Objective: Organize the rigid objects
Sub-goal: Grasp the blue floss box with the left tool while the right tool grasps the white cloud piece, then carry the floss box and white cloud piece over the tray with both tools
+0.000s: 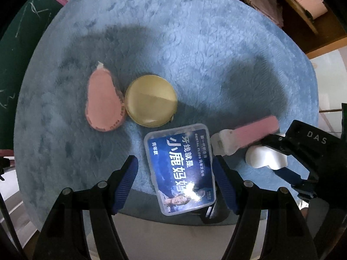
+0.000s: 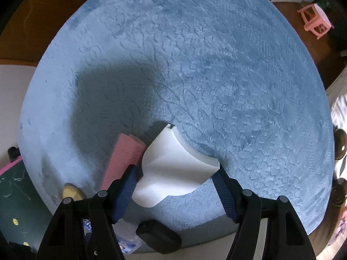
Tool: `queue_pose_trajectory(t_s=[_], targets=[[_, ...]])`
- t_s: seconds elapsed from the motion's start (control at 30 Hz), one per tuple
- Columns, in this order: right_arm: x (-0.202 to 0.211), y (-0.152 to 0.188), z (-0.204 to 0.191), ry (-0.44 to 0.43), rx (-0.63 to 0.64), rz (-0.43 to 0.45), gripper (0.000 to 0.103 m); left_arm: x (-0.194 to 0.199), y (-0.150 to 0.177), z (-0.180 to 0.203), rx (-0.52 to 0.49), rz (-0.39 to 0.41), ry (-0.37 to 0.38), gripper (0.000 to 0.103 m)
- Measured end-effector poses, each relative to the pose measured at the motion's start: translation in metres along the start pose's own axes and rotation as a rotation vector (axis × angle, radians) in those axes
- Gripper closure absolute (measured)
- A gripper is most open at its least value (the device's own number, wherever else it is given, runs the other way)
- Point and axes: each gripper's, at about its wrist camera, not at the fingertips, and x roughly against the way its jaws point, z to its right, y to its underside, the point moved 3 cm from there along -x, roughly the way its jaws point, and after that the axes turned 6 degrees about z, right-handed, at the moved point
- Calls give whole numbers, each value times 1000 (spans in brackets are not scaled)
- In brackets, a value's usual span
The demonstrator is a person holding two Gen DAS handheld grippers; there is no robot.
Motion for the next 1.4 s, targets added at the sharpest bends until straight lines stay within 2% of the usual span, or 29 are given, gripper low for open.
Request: queue_pose_trajectory(t_s=[0.43,0.7,0.9,1.07,1.4], targets=[[-12,-17,-18,46,27,-20,32,-35,4,5,47,-64,-12,29],[-12,-28,-7,7,18,-45,31,-44,-3,11,28,-40,-23,31],[-10,-30,-10,20,43,-20,32,-36,6,9,6,-23,-15,34],[-7,-23,-13,32,92,14,38,-24,10,7,-15,-7,-15,35],[13,-3,5,-30,116,35,39,16,14,1,-54,60,13,35]])
